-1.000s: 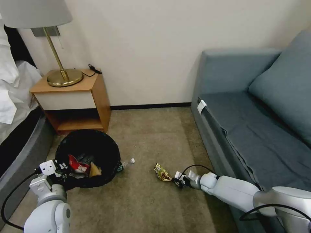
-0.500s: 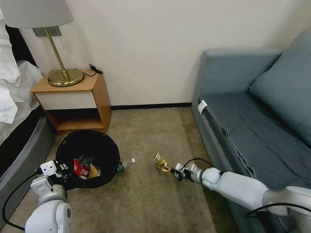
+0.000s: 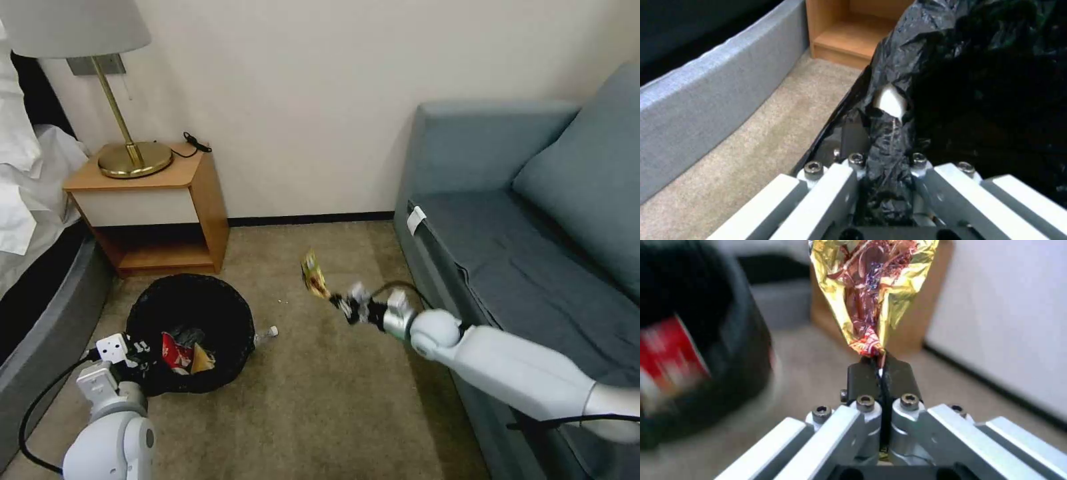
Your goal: Pick up the trash bin, then pick up the garbage on the floor and place it into the trash bin.
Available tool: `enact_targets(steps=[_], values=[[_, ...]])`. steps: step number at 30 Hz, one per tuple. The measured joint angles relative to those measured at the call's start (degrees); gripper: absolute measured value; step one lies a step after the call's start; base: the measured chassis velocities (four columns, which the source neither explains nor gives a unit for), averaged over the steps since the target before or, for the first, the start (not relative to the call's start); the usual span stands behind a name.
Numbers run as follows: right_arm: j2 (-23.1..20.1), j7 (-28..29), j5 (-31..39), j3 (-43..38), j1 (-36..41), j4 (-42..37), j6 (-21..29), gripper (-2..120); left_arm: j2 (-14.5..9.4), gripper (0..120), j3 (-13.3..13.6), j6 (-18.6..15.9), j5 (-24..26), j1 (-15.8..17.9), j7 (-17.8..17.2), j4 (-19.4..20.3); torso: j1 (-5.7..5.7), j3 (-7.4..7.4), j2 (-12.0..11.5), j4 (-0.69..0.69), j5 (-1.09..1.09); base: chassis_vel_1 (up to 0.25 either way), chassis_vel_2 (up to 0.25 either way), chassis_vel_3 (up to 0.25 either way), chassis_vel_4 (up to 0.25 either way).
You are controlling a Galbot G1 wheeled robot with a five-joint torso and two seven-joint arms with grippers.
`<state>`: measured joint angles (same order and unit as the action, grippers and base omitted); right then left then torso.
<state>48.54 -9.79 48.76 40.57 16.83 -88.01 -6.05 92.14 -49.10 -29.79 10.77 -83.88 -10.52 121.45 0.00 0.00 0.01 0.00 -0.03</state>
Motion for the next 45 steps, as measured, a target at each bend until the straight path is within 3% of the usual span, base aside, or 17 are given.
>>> enact_targets(steps=[7, 16, 17, 20, 24, 32, 41, 43, 45], values=[[0.93, 1.56, 1.76, -0.09, -1.38, -3.39, 0.83, 0, 0.00, 2, 0.11, -0.04, 0.00, -0.07, -0.01, 0.00, 0.00, 0.00, 0.00, 0.00, 0.01, 0.000, 0.000, 0.000, 0.000], [6.72, 9.78, 5.18, 4.56, -3.25, -8.80, 2.71, 0, 0.00, 2, 0.62, -0.10, 0.00, -0.25, -0.06, 0.17, 0.00, 0.00, 0.00, 0.01, 0.01, 0.000, 0.000, 0.000, 0.000], [7.97, 11.08, 5.28, 5.80, -3.22, -8.87, 2.78, 0, 0.00, 2, 0.66, -0.17, 0.17, -0.25, -0.20, 0.30, 0.00, 0.00, 0.00, 0.00, 0.01, 0.000, 0.000, 0.000, 0.000], [18.33, 17.09, 4.86, 14.10, -1.54, -5.08, 3.44, 0, 0.00, 2, 0.85, -0.83, 1.55, -0.36, -0.75, 1.49, 0.00, 0.00, 0.00, 0.02, 0.03, 0.000, 0.000, 0.000, 0.000], [22.18, 19.36, 4.58, 17.41, -0.92, -2.29, 4.07, 0, 0.00, 2, 1.09, -0.91, 1.60, -0.54, -0.94, 2.08, 0.00, 0.00, 0.00, 0.01, 0.02, 0.000, 0.000, 0.000, 0.000], [22.88, 22.98, 4.42, 17.90, -0.20, -3.68, 5.84, 32, 0.00, 2, 1.13, -1.00, 1.63, -0.68, -0.94, 2.52, 0.00, 0.00, 0.00, 0.00, 0.03, 0.000, 0.000, 0.000, 0.000], [22.09, 23.00, 4.16, 17.52, -0.20, -4.71, 5.94, 60, 0.00, 2, 1.15, -1.03, 1.73, -0.89, -0.97, 3.31, 0.00, 0.00, 0.00, 0.00, 0.03, 0.000, 0.000, 0.000, 0.000], [21.65, 22.97, 3.94, 17.52, -0.18, -5.08, 5.96, 72, 0.00, 2, 1.03, -1.05, 1.78, -0.98, -0.98, 3.52, 0.00, 0.00, 0.00, 0.00, 0.03, 0.000, 0.000, 0.000, 0.000], [21.41, 22.95, 3.89, 17.52, -0.18, -5.27, 5.96, 75, 0.00, 2, 0.96, -1.06, 1.83, -1.01, -1.00, 3.60, 0.00, 0.00, 0.00, 0.00, 0.03, 0.000, 0.000, 0.000, 0.000]])
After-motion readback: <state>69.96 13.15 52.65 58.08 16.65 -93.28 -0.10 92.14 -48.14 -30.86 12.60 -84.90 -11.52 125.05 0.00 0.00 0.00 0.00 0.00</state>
